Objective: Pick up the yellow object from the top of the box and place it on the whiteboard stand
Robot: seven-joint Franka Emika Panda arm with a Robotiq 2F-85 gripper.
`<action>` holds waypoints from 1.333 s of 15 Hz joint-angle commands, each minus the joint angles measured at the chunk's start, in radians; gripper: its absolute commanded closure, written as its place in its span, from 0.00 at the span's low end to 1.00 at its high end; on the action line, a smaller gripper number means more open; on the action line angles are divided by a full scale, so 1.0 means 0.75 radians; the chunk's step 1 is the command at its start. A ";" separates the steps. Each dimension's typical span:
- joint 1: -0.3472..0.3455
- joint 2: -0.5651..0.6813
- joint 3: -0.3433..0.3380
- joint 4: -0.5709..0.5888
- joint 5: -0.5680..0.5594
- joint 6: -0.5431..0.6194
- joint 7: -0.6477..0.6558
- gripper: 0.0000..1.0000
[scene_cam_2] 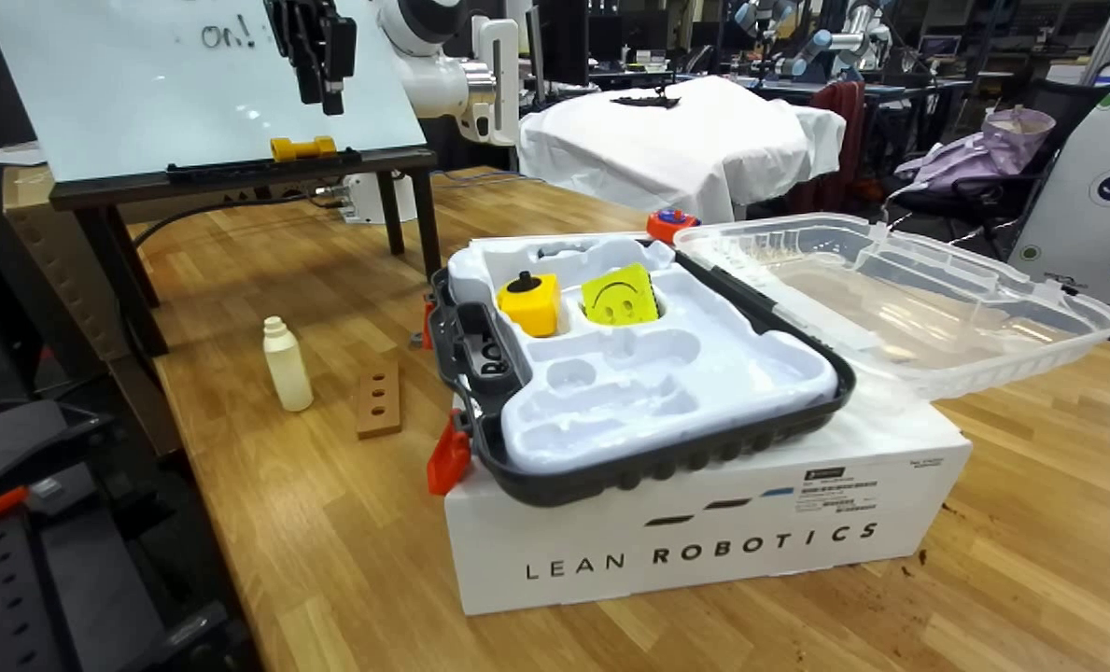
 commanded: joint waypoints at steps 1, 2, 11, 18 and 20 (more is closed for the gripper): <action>-0.012 -0.076 -0.007 -0.072 -0.071 0.059 0.058 0.26; -0.019 -0.104 -0.017 -0.097 -0.099 0.065 0.092 0.26; -0.115 -0.329 -0.051 -0.341 -0.186 0.057 0.365 0.26; -0.160 -0.600 -0.042 -0.600 -0.156 0.032 0.496 0.26; -0.186 -0.702 -0.053 -0.694 -0.158 0.012 0.470 0.26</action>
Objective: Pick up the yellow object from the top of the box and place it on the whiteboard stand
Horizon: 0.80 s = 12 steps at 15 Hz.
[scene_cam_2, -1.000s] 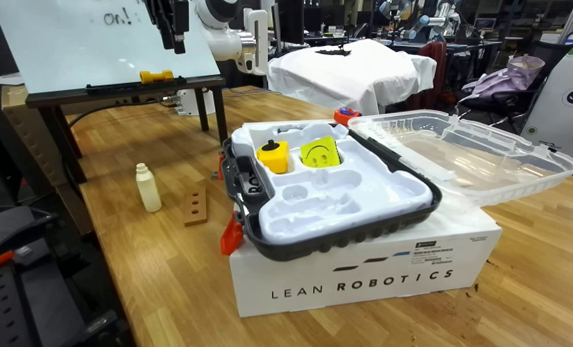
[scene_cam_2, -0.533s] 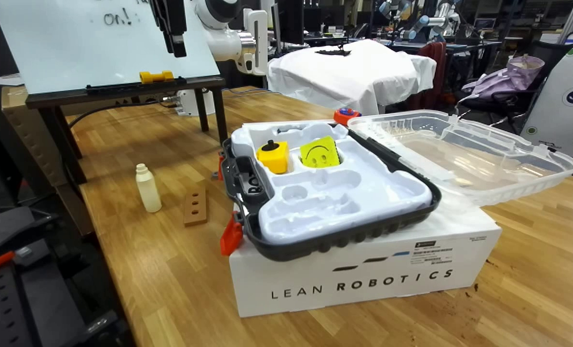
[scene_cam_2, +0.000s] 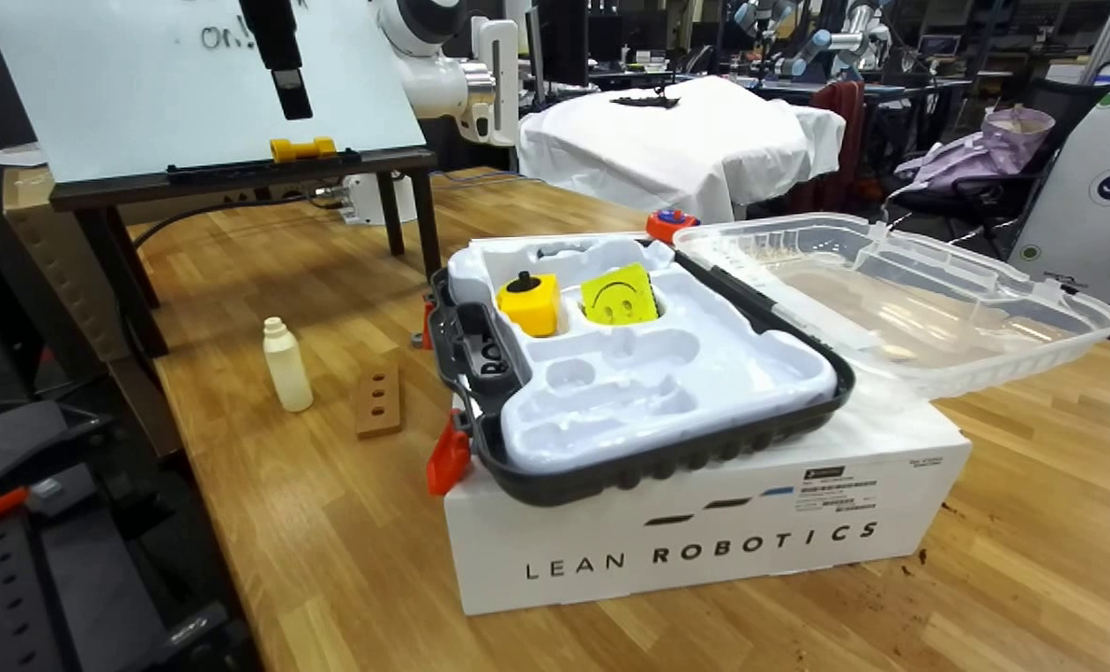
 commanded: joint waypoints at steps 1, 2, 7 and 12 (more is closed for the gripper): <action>-0.064 -0.203 0.003 -0.175 0.006 -0.017 -0.030 0.26; -0.080 -0.263 -0.008 -0.230 0.005 -0.036 -0.058 0.26; -0.132 -0.318 0.005 -0.287 0.024 -0.067 -0.099 0.51; -0.128 -0.287 0.019 -0.270 0.022 -0.065 -0.092 0.51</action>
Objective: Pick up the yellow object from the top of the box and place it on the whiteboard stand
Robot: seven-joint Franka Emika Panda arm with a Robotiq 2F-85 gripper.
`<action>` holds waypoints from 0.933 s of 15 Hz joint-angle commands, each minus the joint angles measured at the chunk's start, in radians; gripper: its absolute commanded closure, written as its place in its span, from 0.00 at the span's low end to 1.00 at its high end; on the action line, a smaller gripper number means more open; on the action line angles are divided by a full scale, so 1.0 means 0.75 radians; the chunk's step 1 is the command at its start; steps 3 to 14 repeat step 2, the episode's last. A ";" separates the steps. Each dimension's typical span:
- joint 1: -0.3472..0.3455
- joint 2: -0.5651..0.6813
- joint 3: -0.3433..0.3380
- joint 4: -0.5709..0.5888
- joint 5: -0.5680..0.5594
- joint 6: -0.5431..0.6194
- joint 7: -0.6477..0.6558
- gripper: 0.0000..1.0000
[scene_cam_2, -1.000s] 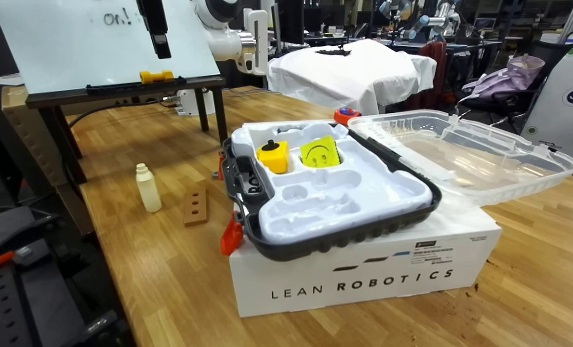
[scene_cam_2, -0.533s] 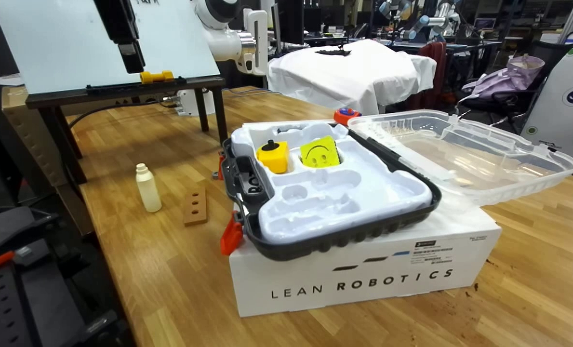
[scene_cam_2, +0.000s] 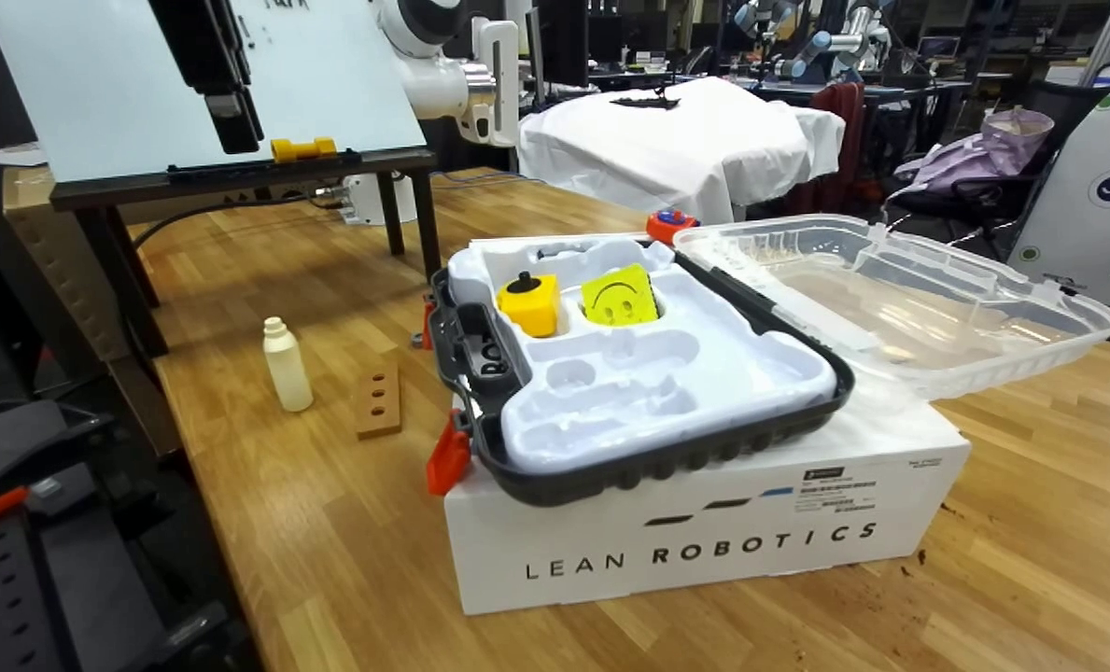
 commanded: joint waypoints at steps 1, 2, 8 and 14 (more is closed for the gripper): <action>-0.026 -0.002 0.027 0.002 0.019 -0.004 -0.015 0.51; -0.026 -0.002 0.027 0.002 0.019 -0.004 -0.015 0.51; -0.026 -0.002 0.027 0.002 0.019 -0.004 -0.015 0.51; -0.026 -0.002 0.027 0.002 0.019 -0.004 -0.015 0.51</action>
